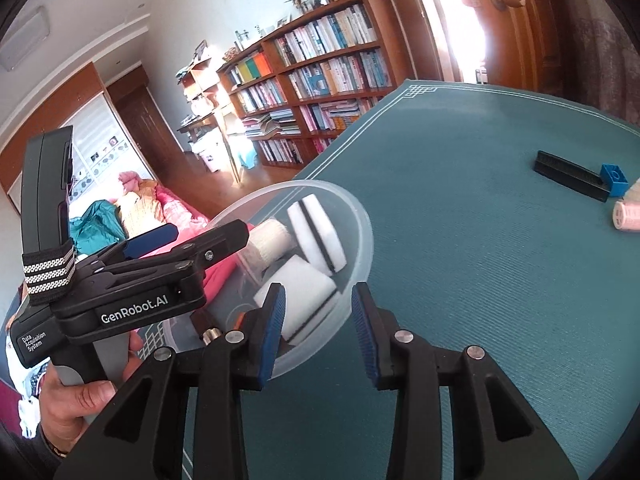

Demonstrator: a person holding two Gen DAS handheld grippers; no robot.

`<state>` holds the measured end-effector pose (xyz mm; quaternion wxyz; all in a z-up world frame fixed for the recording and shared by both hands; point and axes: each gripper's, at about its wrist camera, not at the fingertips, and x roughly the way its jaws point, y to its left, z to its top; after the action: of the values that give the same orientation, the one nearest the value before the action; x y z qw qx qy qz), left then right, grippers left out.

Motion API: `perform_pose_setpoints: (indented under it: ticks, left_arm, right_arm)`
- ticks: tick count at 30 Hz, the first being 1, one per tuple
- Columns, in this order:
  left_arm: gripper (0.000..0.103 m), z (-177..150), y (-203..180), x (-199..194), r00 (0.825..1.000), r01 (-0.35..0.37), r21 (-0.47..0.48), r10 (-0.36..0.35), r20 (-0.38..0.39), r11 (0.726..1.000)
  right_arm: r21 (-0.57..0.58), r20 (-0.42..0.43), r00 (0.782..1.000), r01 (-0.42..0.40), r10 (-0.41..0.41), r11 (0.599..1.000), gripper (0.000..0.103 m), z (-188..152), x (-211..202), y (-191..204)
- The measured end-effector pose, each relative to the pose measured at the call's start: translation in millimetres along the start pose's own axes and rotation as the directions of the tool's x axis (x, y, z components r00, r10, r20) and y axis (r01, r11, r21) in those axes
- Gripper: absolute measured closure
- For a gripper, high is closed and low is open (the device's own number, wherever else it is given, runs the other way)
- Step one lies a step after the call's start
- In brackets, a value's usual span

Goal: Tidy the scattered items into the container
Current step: 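Move both tools back toward the remaining items on the table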

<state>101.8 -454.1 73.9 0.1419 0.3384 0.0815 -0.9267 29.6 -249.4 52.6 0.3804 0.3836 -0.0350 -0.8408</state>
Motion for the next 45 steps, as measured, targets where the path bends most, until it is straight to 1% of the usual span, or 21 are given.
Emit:
perform_pose_setpoints:
  ticks: [8, 12, 15, 20, 23, 26, 30, 32, 36, 39, 41, 43, 45]
  left_arm:
    - [0.001, 4, -40, 6, 0.998, 0.055, 0.062, -0.054, -0.016, 0.997]
    - [0.001, 7, -59, 6, 0.997, 0.081, 0.091, -0.080, -0.020, 0.993]
    - [0.001, 8, -74, 8, 0.995, 0.099, 0.114, -0.096, -0.026, 0.989]
    - [0.001, 10, -100, 15, 0.991, 0.133, 0.144, -0.129, -0.043, 0.981]
    - [0.001, 11, -115, 20, 0.987, 0.156, 0.162, -0.149, -0.055, 0.974]
    - [0.001, 13, -132, 25, 0.983, 0.180, 0.183, -0.170, -0.069, 0.967]
    - [0.001, 14, -153, 29, 0.978, 0.205, 0.214, -0.192, -0.078, 0.955]
    - [0.001, 15, -162, 30, 0.975, 0.218, 0.226, -0.204, -0.083, 0.949]
    - [0.001, 16, -175, 34, 0.971, 0.238, 0.239, -0.220, -0.098, 0.942]
    - [0.001, 17, -181, 38, 0.968, 0.247, 0.242, -0.227, -0.107, 0.938]
    - [0.001, 17, -185, 41, 0.967, 0.250, 0.244, -0.229, -0.111, 0.937]
    - [0.001, 18, -187, 44, 0.967, 0.250, 0.245, -0.228, -0.117, 0.937]
    - [0.001, 18, -190, 47, 0.966, 0.251, 0.246, -0.227, -0.122, 0.936]
  right_arm:
    - [0.108, 0.034, 0.993, 0.107, -0.111, 0.988, 0.065, -1, -25, -54]
    - [0.178, 0.049, 0.983, 0.164, -0.175, 0.970, 0.065, -1, -39, -85]
    - [0.235, 0.055, 0.972, 0.209, -0.228, 0.949, 0.065, -1, -51, -111]
    - [0.342, 0.050, 0.945, 0.287, -0.322, 0.895, 0.065, 0, -72, -159]
    - [0.397, 0.052, 0.925, 0.327, -0.377, 0.858, 0.065, 0, -86, -186]
    - [0.451, 0.049, 0.908, 0.352, -0.416, 0.820, 0.065, 1, -97, -210]
    - [0.516, 0.042, 0.892, 0.366, -0.450, 0.774, 0.065, 5, -104, -235]
    - [0.533, 0.039, 0.881, 0.381, -0.472, 0.755, 0.065, 7, -106, -246]
    - [0.536, 0.031, 0.853, 0.425, -0.520, 0.730, 0.065, 14, -104, -261]
    - [0.547, 0.021, 0.846, 0.436, -0.533, 0.715, 0.065, 19, -100, -273]
    - [0.544, 0.018, 0.842, 0.444, -0.539, 0.712, 0.065, 25, -96, -278]
    - [0.542, 0.005, 0.824, 0.474, -0.567, 0.694, 0.065, 29, -92, -284]
    - [0.541, -0.008, 0.813, 0.493, -0.582, 0.681, 0.065, 31, -88, -289]
